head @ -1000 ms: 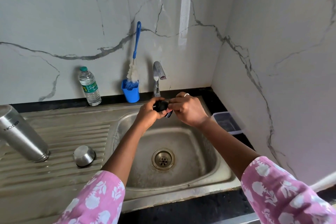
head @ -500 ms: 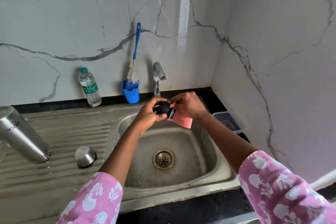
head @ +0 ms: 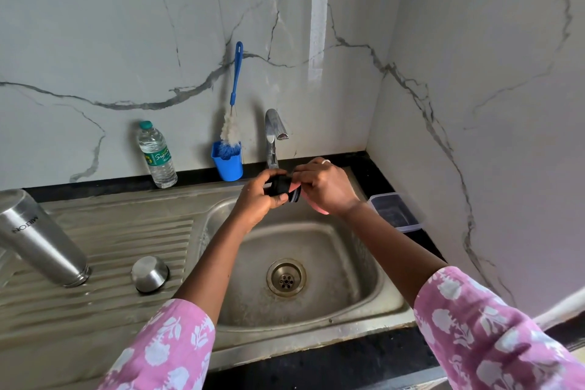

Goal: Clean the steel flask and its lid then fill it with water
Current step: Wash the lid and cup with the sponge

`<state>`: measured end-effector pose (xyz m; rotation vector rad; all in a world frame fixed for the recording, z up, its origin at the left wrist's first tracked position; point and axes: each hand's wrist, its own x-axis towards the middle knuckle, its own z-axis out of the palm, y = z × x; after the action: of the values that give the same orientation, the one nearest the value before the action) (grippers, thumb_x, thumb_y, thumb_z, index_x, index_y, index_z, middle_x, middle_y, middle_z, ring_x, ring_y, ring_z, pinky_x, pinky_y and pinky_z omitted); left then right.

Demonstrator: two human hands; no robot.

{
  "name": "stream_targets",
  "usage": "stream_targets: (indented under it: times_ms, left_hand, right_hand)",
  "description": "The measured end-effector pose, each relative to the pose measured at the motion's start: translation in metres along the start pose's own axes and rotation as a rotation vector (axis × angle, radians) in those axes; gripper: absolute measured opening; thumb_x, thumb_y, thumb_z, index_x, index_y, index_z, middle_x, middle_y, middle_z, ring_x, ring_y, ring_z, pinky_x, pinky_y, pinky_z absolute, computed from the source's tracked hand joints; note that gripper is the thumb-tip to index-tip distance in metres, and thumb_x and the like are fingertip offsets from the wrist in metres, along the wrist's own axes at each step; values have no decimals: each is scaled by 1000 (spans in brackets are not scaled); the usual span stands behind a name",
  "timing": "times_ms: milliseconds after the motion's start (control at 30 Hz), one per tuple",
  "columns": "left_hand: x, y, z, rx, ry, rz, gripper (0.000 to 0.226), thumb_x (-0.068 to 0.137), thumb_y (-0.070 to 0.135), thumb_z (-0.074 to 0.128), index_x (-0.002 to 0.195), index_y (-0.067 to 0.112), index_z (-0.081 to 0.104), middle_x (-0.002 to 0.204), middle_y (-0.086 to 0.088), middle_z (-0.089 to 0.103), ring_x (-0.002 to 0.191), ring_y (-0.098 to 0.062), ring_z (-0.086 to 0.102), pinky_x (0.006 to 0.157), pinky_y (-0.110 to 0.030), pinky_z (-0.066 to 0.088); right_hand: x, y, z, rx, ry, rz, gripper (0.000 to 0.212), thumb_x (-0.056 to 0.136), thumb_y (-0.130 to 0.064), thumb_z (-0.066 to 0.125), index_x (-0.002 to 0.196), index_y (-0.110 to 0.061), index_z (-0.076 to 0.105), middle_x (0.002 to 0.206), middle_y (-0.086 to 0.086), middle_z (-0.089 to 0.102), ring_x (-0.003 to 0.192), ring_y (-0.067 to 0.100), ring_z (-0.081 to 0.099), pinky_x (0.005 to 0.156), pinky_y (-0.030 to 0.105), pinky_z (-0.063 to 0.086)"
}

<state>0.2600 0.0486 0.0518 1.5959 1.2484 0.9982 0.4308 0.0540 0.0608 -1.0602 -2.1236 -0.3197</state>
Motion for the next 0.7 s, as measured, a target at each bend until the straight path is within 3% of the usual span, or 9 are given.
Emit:
stream_targets:
  times_ms: [100, 200, 267, 367, 533, 700]
  left_hand:
    - [-3, 3, 1, 14, -28, 40, 55, 74, -8, 69, 109, 34, 58, 116, 0, 61, 116, -22, 54, 104, -46, 41]
    - [-5, 4, 1, 2, -38, 68, 59, 74, -7, 69, 106, 41, 58, 118, -1, 62, 117, -21, 54, 104, -48, 41]
    - [-6, 3, 0, -2, -37, 67, 60, 73, -7, 69, 105, 42, 58, 118, -3, 62, 117, -21, 54, 104, -48, 41]
    - [-6, 5, 0, 43, -25, 38, 56, 75, -6, 69, 111, 35, 58, 119, -5, 61, 118, -22, 53, 105, -45, 40]
    - [-2, 10, -2, 105, 2, -15, 53, 78, -2, 69, 124, 21, 57, 121, -8, 61, 115, -23, 55, 102, -39, 44]
    - [-7, 17, -4, 69, -32, 34, 51, 78, -8, 67, 116, 25, 56, 113, -5, 61, 109, -20, 56, 93, -28, 44]
  right_hand:
    - [4, 5, 4, 136, -83, 226, 36, 70, -18, 42, 80, -15, 76, 81, 1, 73, 73, 29, 67, 56, 28, 49]
    - [7, 9, 2, 253, -151, 373, 33, 67, -8, 48, 84, -11, 77, 88, 7, 74, 81, 29, 69, 68, 38, 55]
    - [7, 7, -1, 242, -147, 342, 30, 70, -11, 50, 83, -10, 77, 87, 7, 74, 79, 30, 69, 66, 39, 55]
    - [3, 1, -4, 121, -50, 130, 31, 76, -22, 45, 75, -16, 75, 74, -1, 71, 66, 30, 64, 48, 31, 48]
    - [-4, -6, -7, -40, 101, -136, 32, 75, -13, 43, 69, -20, 74, 84, -5, 73, 68, 27, 64, 43, 29, 50]
    - [-2, -3, -3, 26, 66, 61, 29, 76, -16, 45, 73, -19, 73, 77, -3, 72, 65, 30, 60, 44, 35, 50]
